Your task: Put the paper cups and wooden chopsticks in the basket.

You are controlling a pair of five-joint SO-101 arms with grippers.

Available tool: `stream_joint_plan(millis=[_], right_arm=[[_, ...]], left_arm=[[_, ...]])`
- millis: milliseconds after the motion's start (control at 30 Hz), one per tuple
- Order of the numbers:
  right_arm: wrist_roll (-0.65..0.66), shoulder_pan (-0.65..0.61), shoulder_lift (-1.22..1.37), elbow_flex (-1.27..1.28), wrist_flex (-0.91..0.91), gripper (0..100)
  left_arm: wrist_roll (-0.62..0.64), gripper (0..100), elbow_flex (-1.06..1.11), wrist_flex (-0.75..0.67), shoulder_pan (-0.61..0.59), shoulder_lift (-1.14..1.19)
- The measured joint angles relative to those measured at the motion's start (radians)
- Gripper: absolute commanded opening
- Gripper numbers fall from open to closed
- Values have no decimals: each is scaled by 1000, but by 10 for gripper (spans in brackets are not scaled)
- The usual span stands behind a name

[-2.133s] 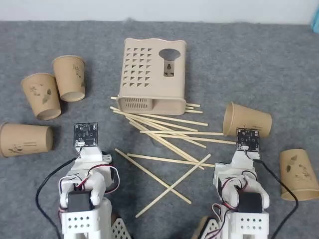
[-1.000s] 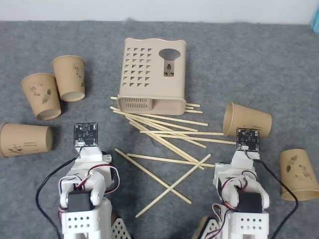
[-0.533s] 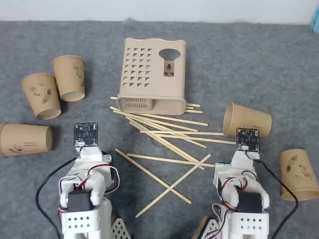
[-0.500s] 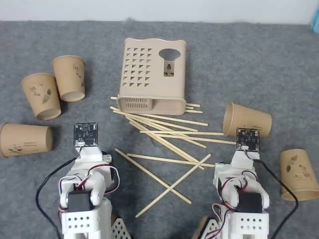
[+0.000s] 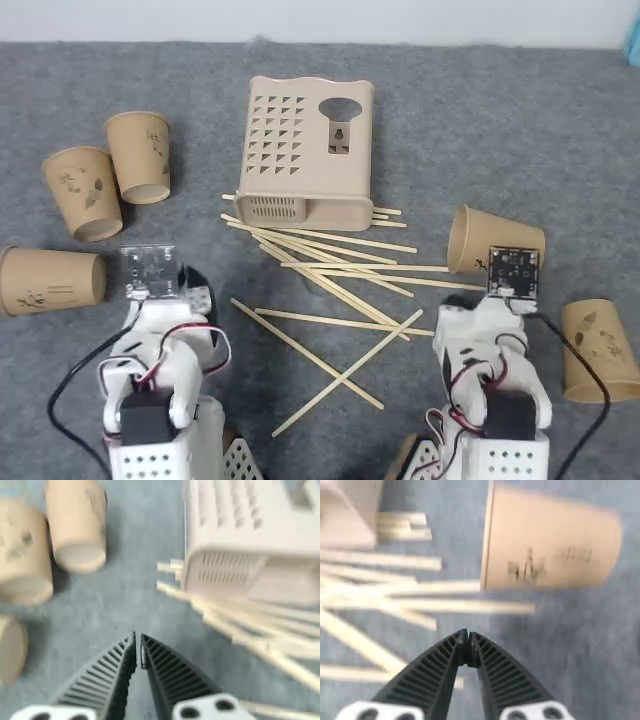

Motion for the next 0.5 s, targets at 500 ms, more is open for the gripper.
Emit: stream_joint_plan(millis=[500], right_arm=[[270,2,6,153,-262,10]], left_arm=[[-26,216,-11,-321,2,0]])
